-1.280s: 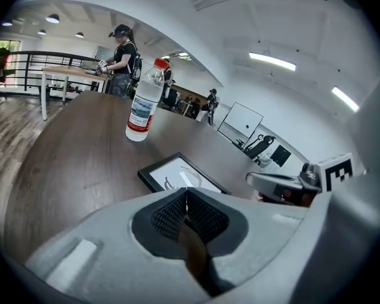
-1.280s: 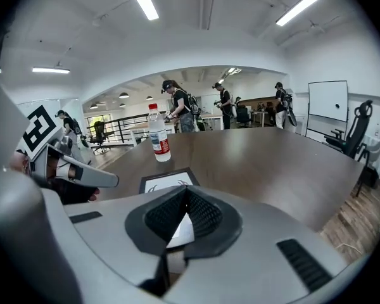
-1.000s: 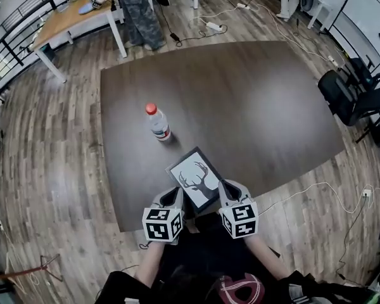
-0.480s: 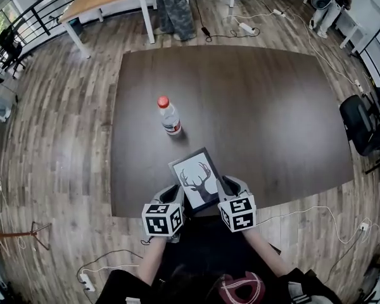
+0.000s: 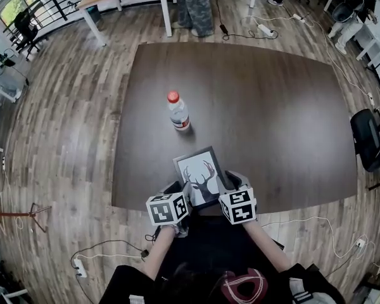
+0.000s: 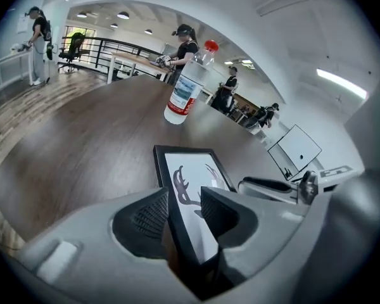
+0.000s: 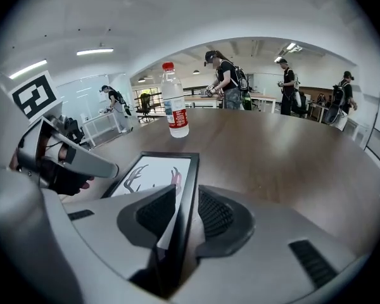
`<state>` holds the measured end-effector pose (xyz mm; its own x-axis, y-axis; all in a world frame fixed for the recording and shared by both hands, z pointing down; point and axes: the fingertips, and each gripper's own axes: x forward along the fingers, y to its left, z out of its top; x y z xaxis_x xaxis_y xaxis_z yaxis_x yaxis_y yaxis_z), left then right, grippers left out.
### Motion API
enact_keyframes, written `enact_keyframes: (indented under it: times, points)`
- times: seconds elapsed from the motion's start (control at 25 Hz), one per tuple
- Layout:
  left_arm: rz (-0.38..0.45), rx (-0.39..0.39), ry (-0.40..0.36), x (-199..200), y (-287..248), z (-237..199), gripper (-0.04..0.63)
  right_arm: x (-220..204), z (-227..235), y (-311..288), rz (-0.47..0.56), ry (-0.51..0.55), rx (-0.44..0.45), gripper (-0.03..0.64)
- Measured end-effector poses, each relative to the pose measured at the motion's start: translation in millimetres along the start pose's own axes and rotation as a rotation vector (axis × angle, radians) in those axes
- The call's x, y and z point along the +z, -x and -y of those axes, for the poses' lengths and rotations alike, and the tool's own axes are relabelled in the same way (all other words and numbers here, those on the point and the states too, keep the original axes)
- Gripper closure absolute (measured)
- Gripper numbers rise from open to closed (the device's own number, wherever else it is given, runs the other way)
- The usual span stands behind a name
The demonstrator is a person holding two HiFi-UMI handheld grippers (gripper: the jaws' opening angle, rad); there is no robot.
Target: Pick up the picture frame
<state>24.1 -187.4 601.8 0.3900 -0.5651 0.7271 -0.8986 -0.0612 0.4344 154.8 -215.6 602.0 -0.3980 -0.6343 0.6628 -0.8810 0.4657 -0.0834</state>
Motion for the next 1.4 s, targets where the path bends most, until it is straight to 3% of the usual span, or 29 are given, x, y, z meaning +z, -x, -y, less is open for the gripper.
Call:
enact_keyframes:
  times: [0.16,0.4,0.68,0.88,1.12,1.4]
  points:
    - [-0.033,0.072,-0.006,-9.7,-5.4,-6.0,0.448,-3.3,-2.3,-8.4,-0.023,0.018,0.021,0.505]
    - [-0.059,0.102,0.075,-17.1,-10.0,-14.8,0.442,-14.4,-3.0,-19.4,-0.065,0.007,0.024,0.520]
    - [-0.080,0.135,0.073,-20.5,-13.6,-18.6,0.442,-16.0,-1.7,-23.1,-0.092,0.016,0.013,0.500]
    - [-0.073,0.174,0.083,-20.2,-14.1,-20.3,0.454,-19.5,-1.8,-24.7,-0.143,-0.046,0.028,0.520]
    - [-0.054,0.177,0.130,-20.5,-11.2,-25.5,0.480,-20.9,-5.2,-24.4,-0.168,-0.105,0.066,0.532]
    - [-0.046,0.177,0.152,-20.9,-11.5,-27.4,0.511,-23.0,-9.8,-22.1,-0.162,-0.121,0.031,0.538]
